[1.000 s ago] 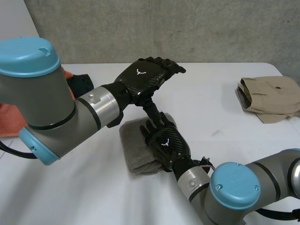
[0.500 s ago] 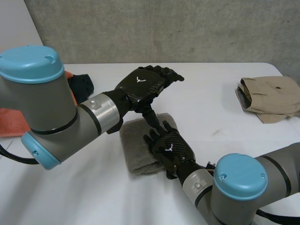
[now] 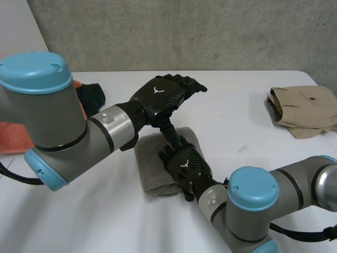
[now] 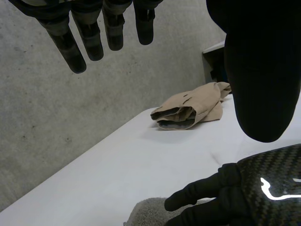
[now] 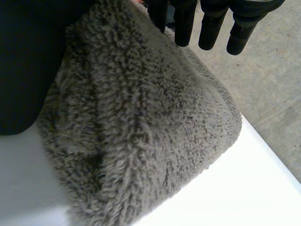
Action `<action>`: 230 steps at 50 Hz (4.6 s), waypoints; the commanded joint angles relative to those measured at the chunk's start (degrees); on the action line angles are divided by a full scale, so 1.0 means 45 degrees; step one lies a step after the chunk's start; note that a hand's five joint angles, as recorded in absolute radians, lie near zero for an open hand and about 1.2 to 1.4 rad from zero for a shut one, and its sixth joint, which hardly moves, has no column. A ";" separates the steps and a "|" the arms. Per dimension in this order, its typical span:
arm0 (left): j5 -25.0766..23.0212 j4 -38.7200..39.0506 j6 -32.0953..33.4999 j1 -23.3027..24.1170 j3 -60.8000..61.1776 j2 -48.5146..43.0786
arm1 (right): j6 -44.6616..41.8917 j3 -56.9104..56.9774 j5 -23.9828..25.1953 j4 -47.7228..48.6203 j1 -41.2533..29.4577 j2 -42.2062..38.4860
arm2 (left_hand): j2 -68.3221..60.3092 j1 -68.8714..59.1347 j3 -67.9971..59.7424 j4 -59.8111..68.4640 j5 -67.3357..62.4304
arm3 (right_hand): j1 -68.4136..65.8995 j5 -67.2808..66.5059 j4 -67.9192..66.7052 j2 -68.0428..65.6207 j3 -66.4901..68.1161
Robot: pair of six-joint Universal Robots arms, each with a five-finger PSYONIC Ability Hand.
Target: Fold the laundry.
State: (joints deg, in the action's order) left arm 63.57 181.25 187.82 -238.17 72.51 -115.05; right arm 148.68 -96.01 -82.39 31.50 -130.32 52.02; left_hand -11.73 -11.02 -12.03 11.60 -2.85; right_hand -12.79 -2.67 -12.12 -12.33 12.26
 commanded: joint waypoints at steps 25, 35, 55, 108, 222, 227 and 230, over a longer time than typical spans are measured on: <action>0.0034 -0.0004 0.0000 -0.0394 0.0156 0.0195 | 0.0182 0.2428 0.0028 -0.0026 0.0015 -0.1092 | -0.0261 -0.0418 -0.0195 0.0290 -0.0013 | -0.6602 -0.6630 -0.6752 -0.6706 0.6721; 0.0074 0.0035 0.0000 -0.0726 0.0078 0.0488 | 0.0573 0.3288 0.0477 -0.0007 0.0444 -0.1189 | -0.0261 -0.0418 -0.0195 0.0290 -0.0013 | -1.4934 -1.4962 -1.5084 -1.5038 1.5053; 0.0093 0.0113 -0.0078 -0.0707 -0.0177 0.1191 | 0.3385 0.7194 0.1550 0.3117 0.7901 -0.0328 | -0.0261 -0.0418 -0.0195 0.0290 -0.0013 | -1.4934 -1.4962 -1.5084 -1.5038 1.5053; 0.1008 0.0503 -0.0059 0.0309 -0.0410 0.2518 | -0.0951 0.7529 0.0966 -0.2043 1.2442 0.2579 | -0.0373 -0.0531 -0.0307 0.0402 -0.0125 | 0.0621 0.0593 0.0472 0.0517 -0.0502; 0.2301 0.1498 0.7343 -0.5100 0.5664 0.0314 | -0.2336 -0.4504 0.4773 -0.4891 0.5601 0.7777 | -0.2988 -0.3145 -0.2921 0.3017 -0.2740 | -0.1003 -0.1031 -0.1152 -0.1106 0.1122; 0.1832 0.1930 0.7967 -0.5608 0.5234 -0.0585 | -0.2921 -0.4699 0.4949 -0.4500 0.5523 0.6840 | -0.4148 -0.4306 -0.4082 0.4177 -0.3900 | -0.2014 -0.2042 -0.2163 -0.2118 0.2133; 0.1402 0.1930 0.8476 -0.5843 0.5117 -0.0977 | -0.3215 -0.4719 0.5028 -0.4266 0.5581 0.6469 | -0.4410 -0.4568 -0.4344 0.4439 -0.4162 | -0.2088 -0.2116 -0.2238 -0.2192 0.2207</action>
State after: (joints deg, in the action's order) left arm 72.39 189.23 223.28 -262.98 96.84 -116.59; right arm 136.41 -117.04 -60.33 11.02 -105.57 84.01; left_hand -26.24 -26.45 -26.32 26.51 -16.61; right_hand -17.60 -8.56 -18.13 -17.56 17.88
